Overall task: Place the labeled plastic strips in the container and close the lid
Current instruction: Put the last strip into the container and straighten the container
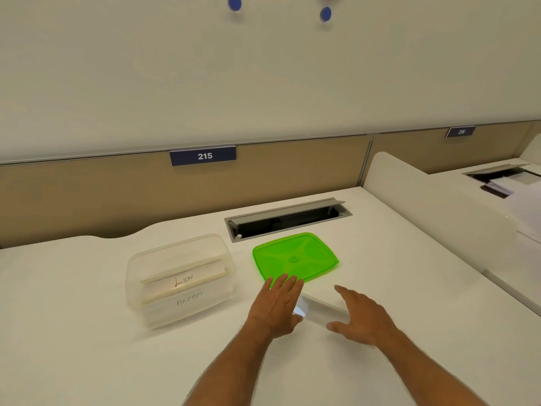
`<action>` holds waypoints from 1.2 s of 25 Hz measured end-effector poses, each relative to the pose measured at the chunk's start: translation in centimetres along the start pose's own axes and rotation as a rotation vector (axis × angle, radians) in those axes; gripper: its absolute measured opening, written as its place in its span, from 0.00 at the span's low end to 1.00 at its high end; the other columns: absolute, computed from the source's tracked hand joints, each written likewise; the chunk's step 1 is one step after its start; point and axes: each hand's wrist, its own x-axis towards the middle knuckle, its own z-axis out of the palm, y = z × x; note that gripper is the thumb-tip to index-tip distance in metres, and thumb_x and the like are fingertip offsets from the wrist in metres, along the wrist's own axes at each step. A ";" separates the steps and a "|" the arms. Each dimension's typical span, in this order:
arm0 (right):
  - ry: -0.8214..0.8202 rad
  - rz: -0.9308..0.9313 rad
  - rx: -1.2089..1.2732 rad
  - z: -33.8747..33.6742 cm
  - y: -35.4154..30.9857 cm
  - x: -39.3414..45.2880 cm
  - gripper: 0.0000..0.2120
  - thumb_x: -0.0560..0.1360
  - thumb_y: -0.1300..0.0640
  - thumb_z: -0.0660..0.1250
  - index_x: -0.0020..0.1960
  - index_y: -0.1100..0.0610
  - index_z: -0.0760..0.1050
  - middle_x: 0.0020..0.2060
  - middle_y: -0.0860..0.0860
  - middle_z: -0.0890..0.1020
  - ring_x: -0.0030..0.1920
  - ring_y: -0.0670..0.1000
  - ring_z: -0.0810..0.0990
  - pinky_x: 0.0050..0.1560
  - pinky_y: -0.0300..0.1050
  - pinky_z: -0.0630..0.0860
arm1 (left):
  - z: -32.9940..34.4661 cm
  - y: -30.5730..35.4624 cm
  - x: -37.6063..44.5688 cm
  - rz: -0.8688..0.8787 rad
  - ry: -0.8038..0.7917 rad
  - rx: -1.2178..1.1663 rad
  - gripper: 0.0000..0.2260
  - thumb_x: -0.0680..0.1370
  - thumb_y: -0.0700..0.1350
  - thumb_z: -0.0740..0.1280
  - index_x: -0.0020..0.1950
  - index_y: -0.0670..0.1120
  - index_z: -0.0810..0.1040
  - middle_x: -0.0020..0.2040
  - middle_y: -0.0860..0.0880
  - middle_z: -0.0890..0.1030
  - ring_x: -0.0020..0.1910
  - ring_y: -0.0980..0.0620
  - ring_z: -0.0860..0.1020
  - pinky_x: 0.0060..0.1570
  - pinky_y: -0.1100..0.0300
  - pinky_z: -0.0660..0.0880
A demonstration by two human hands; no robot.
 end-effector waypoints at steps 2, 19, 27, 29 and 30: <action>-0.038 0.025 0.014 0.2 0.2 0.1 0.43 0.67 0.32 0.66 0.77 0.45 0.56 0.73 0.46 0.68 0.71 0.49 0.68 0.67 0.47 0.68 | 0.6 0.8 0.6 0.003 -0.049 -0.011 0.36 0.79 0.55 0.64 0.81 0.48 0.49 0.81 0.47 0.53 0.80 0.46 0.50 0.77 0.44 0.47; -0.165 -0.071 0.068 -1.0 -1.1 0.5 0.25 0.71 0.41 0.69 0.66 0.48 0.74 0.61 0.47 0.79 0.59 0.51 0.75 0.58 0.44 0.70 | 0.7 0.7 -0.6 0.015 0.009 -0.035 0.32 0.75 0.52 0.71 0.76 0.48 0.61 0.75 0.44 0.65 0.73 0.43 0.63 0.74 0.47 0.57; -0.261 -0.219 0.146 -4.5 -5.1 0.5 0.19 0.66 0.43 0.74 0.52 0.52 0.81 0.43 0.50 0.84 0.43 0.51 0.81 0.40 0.43 0.73 | -1.8 -1.7 -3.3 0.044 0.092 -0.040 0.33 0.74 0.54 0.72 0.76 0.51 0.65 0.72 0.47 0.70 0.70 0.45 0.65 0.72 0.50 0.58; -0.244 -0.232 0.153 -5.0 -6.3 0.5 0.18 0.65 0.42 0.74 0.51 0.52 0.82 0.41 0.50 0.84 0.41 0.51 0.82 0.39 0.43 0.74 | -2.3 -2.1 -4.0 0.039 0.133 -0.003 0.33 0.73 0.53 0.73 0.75 0.51 0.65 0.71 0.47 0.71 0.69 0.44 0.66 0.70 0.49 0.59; -0.229 -0.243 0.145 -5.2 -7.0 0.4 0.19 0.65 0.41 0.74 0.50 0.51 0.82 0.40 0.50 0.84 0.40 0.51 0.81 0.39 0.44 0.74 | -2.6 -2.2 -4.3 0.034 0.153 0.025 0.32 0.73 0.53 0.74 0.75 0.52 0.65 0.70 0.46 0.72 0.68 0.44 0.67 0.69 0.48 0.60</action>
